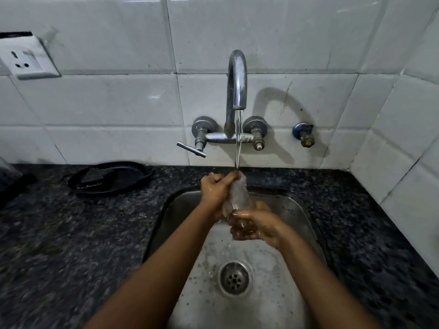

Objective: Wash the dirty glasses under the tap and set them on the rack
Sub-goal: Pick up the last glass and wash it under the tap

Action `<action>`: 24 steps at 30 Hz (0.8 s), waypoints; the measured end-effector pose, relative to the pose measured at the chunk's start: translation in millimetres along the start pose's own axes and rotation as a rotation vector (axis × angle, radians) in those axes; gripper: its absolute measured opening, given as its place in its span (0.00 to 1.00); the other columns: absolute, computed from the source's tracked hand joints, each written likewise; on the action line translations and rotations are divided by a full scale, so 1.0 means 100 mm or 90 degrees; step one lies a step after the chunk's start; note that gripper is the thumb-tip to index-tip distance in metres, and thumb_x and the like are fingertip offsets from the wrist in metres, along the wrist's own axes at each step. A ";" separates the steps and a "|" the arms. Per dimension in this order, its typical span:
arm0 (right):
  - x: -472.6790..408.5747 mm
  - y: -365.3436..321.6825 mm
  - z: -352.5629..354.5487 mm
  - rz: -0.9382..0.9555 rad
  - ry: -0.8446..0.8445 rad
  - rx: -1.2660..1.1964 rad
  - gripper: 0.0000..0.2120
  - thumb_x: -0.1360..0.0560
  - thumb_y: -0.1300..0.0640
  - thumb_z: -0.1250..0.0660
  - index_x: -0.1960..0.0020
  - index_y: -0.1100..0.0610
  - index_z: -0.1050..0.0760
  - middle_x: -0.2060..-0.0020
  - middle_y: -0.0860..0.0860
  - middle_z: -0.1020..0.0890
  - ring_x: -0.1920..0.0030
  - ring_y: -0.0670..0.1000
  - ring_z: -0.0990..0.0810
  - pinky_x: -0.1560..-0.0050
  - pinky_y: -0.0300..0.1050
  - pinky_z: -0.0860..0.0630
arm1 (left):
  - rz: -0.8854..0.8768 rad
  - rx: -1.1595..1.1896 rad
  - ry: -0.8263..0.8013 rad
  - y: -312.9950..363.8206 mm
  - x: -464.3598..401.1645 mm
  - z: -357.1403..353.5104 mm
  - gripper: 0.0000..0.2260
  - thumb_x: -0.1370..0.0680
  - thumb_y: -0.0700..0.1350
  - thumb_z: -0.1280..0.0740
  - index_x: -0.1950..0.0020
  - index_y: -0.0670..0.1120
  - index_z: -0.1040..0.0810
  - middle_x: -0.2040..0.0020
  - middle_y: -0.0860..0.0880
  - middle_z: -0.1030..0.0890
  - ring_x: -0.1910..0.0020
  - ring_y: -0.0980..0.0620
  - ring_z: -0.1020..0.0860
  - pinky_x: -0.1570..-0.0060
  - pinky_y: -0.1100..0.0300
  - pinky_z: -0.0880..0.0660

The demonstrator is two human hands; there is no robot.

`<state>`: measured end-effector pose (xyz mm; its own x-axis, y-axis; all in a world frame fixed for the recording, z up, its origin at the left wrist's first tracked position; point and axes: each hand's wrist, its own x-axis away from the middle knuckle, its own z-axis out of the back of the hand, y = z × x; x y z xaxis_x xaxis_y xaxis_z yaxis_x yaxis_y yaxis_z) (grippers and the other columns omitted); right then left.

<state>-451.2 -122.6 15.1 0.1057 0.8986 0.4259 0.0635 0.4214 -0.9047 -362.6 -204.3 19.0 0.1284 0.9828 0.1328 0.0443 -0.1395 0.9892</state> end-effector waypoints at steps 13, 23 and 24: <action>-0.03 0.07 0.10 0.067 -0.044 0.043 0.21 0.35 0.64 0.26 0.45 0.59 0.28 0.56 0.59 0.17 0.60 0.55 0.17 0.59 0.52 0.19 | -0.053 -0.031 -0.072 0.07 -0.03 0.03 0.16 0.26 0.47 0.32 0.72 0.44 0.29 0.74 0.48 0.27 0.76 0.54 0.29 0.72 0.63 0.28; -0.05 -0.02 0.21 0.038 -0.057 0.046 0.22 0.34 0.60 0.26 0.42 0.61 0.27 0.58 0.60 0.16 0.60 0.58 0.17 0.56 0.55 0.19 | -0.124 -0.133 -0.099 0.13 0.02 0.02 0.18 0.24 0.51 0.34 0.72 0.44 0.27 0.76 0.46 0.27 0.81 0.56 0.30 0.75 0.63 0.30; -0.06 -0.03 0.25 0.052 -0.067 0.067 0.20 0.34 0.61 0.26 0.43 0.61 0.26 0.57 0.60 0.16 0.59 0.59 0.17 0.55 0.56 0.19 | -0.118 -0.111 -0.128 0.12 0.03 0.05 0.20 0.24 0.52 0.35 0.72 0.42 0.27 0.75 0.46 0.26 0.80 0.56 0.29 0.74 0.63 0.30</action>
<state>-477.3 -126.0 15.1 0.0008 0.9357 0.3529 -0.0460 0.3525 -0.9347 -357.1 -204.0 30.7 0.3277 0.9436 -0.0474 -0.0834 0.0789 0.9934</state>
